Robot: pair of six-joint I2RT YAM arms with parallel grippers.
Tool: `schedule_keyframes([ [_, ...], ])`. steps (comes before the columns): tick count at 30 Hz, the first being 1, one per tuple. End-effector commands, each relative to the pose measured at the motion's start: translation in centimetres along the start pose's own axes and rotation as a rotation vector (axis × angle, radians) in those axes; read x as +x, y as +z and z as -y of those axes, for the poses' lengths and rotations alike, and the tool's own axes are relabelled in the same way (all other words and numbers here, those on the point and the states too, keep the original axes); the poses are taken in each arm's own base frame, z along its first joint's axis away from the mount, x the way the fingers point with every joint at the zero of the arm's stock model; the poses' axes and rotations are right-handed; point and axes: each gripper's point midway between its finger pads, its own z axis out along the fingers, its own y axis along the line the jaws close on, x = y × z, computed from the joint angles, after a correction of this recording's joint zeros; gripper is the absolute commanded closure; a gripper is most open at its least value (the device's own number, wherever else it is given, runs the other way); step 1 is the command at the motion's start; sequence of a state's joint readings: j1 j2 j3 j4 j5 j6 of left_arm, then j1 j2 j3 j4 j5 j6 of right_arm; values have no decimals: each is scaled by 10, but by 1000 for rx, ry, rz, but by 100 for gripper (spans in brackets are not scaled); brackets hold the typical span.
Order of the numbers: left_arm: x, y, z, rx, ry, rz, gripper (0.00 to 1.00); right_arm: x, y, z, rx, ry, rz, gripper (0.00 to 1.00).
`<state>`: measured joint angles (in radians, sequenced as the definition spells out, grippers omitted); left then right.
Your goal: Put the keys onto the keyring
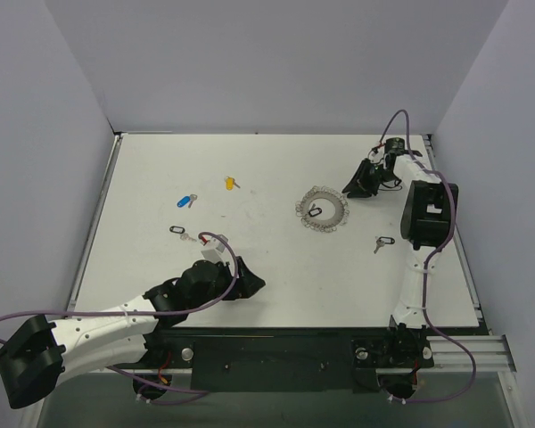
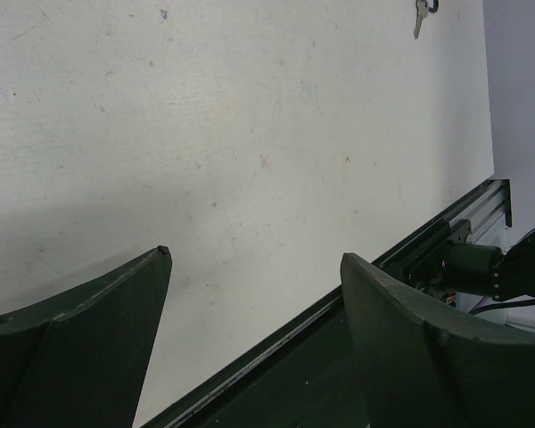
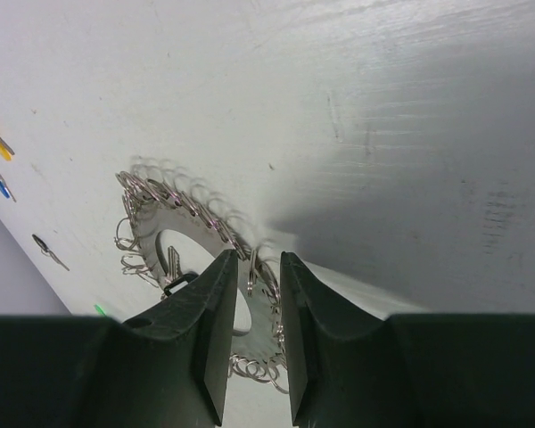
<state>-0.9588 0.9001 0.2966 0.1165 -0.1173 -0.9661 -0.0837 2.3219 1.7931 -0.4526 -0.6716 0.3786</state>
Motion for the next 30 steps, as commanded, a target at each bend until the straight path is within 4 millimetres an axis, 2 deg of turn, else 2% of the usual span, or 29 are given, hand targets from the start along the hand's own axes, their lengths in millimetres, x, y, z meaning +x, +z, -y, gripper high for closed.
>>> schedule_keyframes([
  [1, -19, 0, 28, 72, -20, 44, 13, 2, 2, -13, -28, -7, -17, 78],
  [30, -17, 0, 27, 74, -23, 42, 13, 17, 3, -8, 37, -25, -50, 87],
])
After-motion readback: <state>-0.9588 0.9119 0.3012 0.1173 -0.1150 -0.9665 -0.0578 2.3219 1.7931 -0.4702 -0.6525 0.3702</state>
